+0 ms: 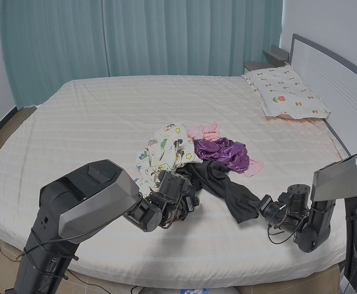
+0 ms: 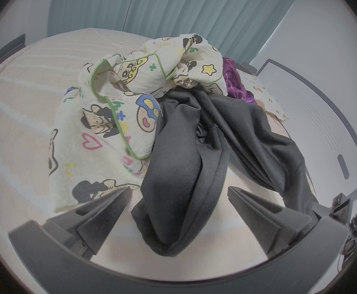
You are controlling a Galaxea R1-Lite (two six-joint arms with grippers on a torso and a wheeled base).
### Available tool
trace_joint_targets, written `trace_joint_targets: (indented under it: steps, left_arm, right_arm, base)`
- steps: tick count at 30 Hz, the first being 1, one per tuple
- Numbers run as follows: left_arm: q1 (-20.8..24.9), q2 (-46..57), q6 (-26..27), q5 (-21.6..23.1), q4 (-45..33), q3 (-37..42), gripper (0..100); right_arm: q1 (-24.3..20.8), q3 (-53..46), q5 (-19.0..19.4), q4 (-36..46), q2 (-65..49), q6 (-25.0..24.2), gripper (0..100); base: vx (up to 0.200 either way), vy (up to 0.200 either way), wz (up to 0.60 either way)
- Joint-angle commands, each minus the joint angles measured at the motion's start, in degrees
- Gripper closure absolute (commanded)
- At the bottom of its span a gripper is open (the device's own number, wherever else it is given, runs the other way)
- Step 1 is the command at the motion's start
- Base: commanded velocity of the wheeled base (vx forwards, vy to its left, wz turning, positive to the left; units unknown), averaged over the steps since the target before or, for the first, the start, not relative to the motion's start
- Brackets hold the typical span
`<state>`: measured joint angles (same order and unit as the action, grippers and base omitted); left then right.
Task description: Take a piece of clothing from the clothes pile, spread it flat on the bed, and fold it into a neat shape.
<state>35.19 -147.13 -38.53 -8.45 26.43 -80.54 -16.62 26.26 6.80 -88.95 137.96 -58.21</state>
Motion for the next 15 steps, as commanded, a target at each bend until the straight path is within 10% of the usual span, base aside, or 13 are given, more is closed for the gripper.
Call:
trace_joint_targets:
  steps: [1,7,8,15]
  left_arm:
    - [0.1,-2.2,0.0,0.0,-0.9,-3.0,0]
    - [0.3,-4.4,-1.8,-0.2,-3.1,-6.6,0]
    - [0.3,-4.4,-1.9,-0.1,-3.3,-6.7,100]
    - [0.2,-0.8,-7.6,0.8,-3.6,-2.2,100]
  right_arm:
    - [0.1,-0.2,-0.6,-1.0,-0.2,0.0,100]
    - [0.1,-0.2,-0.6,-1.0,-0.4,-0.1,100]
    - [0.1,-0.3,-0.6,-1.0,-0.4,-0.1,100]
    - [0.1,-0.4,-0.6,-1.0,-0.6,-0.2,100]
  base:
    - [0.0,0.0,0.0]
    - [0.0,0.0,0.0]
    - [0.0,0.0,0.0]
    - [0.0,0.0,0.0]
